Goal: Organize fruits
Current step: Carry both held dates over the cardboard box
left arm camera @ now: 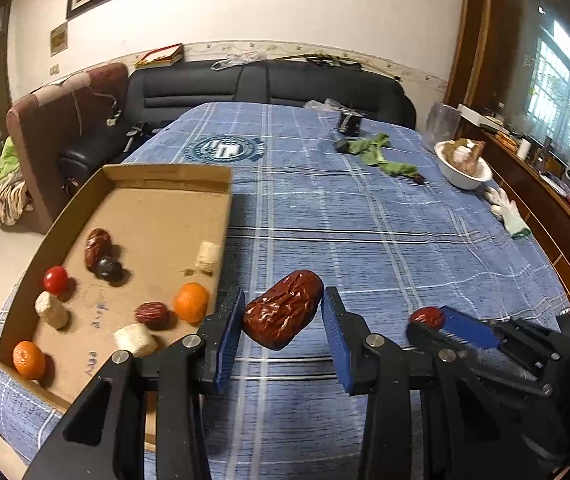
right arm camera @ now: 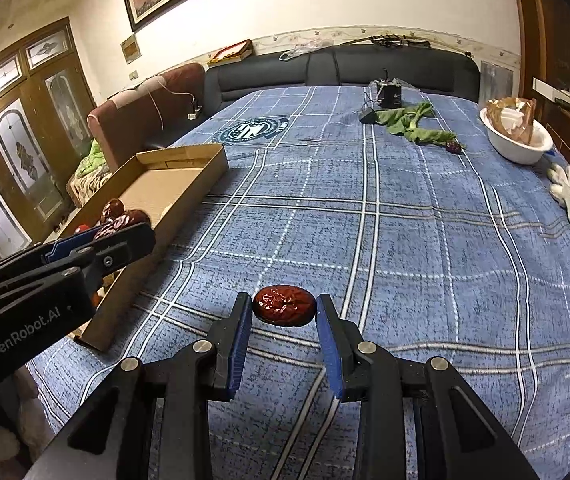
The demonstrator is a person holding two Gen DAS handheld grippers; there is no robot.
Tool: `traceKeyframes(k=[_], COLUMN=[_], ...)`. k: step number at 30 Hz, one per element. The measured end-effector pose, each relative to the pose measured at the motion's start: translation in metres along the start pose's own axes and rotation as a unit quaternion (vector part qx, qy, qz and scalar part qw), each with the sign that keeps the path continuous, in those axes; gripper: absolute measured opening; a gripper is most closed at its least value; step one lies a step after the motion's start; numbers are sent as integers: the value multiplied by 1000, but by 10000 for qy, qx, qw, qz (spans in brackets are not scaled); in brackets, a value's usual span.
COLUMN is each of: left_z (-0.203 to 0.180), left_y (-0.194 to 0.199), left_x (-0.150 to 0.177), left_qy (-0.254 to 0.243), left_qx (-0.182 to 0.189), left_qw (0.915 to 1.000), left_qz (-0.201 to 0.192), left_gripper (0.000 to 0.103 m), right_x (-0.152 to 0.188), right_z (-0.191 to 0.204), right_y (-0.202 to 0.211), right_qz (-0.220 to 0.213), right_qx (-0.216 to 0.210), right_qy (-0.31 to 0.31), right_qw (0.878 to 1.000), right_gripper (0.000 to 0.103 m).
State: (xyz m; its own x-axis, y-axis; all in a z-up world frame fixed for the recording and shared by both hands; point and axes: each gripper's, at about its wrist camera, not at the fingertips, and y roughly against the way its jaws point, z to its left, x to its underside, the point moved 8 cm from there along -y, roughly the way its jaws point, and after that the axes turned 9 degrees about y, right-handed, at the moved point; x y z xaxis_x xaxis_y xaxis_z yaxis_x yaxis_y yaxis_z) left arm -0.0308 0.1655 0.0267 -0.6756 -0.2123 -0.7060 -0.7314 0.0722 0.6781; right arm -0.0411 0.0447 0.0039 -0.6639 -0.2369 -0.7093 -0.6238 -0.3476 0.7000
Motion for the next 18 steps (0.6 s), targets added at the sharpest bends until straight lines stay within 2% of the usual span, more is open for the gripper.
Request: traceKeyframes(k=[4, 12, 18], left_z=[36, 129, 158], left_y=[3, 12, 7], left_x=[-9, -21, -17], left_qy=[265, 921, 1114], left_qx=[-192, -778, -879], left_qw=[9995, 9926, 9899], left_qz=[-34, -106, -48], left_gripper=[39, 39, 39], right_x=[-13, -46, -72], right_z=[8, 51, 88], right_y=[-6, -28, -53], right_qz=[18, 74, 90], right_qx=[-49, -497, -884], right_qy=[100, 389, 505], right_qw=[9999, 9980, 9948], right_gripper=[36, 36, 36])
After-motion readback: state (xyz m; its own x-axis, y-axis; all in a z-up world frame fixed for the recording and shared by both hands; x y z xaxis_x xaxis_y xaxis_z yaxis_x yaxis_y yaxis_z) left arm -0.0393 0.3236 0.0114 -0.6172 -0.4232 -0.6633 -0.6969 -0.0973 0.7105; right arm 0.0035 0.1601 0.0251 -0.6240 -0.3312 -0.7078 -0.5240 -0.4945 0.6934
